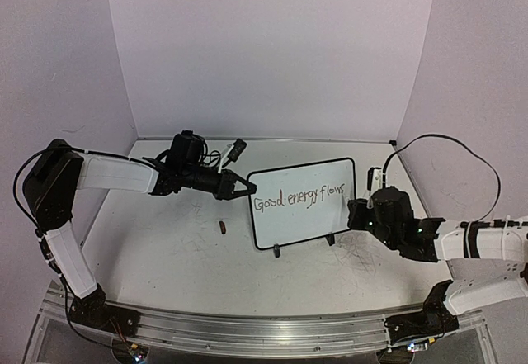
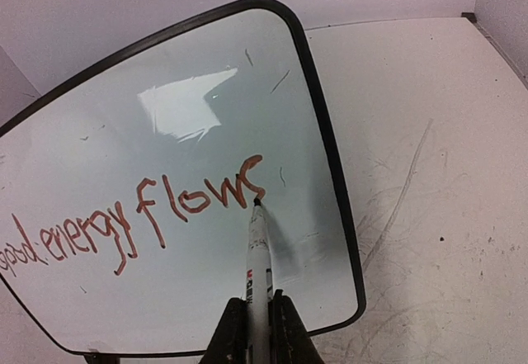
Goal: Write a sentence on the whiteboard
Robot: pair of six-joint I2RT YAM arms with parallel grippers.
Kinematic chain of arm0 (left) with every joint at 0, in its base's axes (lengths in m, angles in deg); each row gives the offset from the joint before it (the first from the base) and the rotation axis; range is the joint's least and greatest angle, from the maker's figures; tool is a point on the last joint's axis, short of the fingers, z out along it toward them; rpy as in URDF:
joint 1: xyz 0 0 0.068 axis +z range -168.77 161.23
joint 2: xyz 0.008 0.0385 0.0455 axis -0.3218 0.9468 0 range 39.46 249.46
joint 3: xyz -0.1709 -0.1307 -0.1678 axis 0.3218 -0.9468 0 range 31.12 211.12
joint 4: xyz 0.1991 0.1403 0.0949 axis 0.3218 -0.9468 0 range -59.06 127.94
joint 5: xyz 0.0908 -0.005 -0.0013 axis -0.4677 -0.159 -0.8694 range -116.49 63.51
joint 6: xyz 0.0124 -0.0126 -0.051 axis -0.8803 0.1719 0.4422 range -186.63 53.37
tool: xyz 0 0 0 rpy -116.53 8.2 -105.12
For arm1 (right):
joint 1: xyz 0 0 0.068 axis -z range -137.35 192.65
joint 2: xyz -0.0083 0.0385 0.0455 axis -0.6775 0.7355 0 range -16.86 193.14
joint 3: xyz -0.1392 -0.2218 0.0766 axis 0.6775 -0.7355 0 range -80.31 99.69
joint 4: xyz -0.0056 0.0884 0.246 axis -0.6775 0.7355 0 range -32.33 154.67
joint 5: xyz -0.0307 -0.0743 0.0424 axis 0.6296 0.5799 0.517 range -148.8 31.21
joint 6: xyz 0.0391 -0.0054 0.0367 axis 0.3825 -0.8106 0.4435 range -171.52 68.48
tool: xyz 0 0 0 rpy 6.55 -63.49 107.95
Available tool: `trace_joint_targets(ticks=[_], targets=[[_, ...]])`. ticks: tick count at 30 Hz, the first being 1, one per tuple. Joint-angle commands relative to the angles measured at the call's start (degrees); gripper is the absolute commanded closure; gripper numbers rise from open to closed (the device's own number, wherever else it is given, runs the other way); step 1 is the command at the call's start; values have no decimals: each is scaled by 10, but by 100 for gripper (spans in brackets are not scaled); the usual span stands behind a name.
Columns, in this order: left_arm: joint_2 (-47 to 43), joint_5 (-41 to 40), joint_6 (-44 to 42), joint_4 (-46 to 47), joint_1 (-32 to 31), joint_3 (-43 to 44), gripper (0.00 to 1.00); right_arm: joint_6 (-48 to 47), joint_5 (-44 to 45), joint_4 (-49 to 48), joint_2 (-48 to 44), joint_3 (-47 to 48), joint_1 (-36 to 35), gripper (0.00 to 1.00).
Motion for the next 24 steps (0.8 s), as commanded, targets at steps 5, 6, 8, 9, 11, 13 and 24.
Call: trace_joint_targets(ticks=[5,6,8,9,11,13,24], targets=[[-8,-24,-22,-27,-6,-4,100,6,-8,24,-7,0,-4,100],[-8,-25,-23,-27,-6,-4,100,7,-4,26,-10,-1,-5,100],[-9,-26,-24,-27,-6,-4,100,8,5,30,-22,-2,-5,100],[-9,-27,-24,-27,-6,-5,100,9,9,34,-30,-3,-5,100],[-9,-29,-24,-27,-6,-6,100,11,18,41,-45,-4,-4,100],[-8,-28,-24,-27,-6,-5,100,11,25,48,-52,-4,-4,100],[-9,-29,-25,-28,-6,-5,100,-6,43,32,-24,13,2,100]])
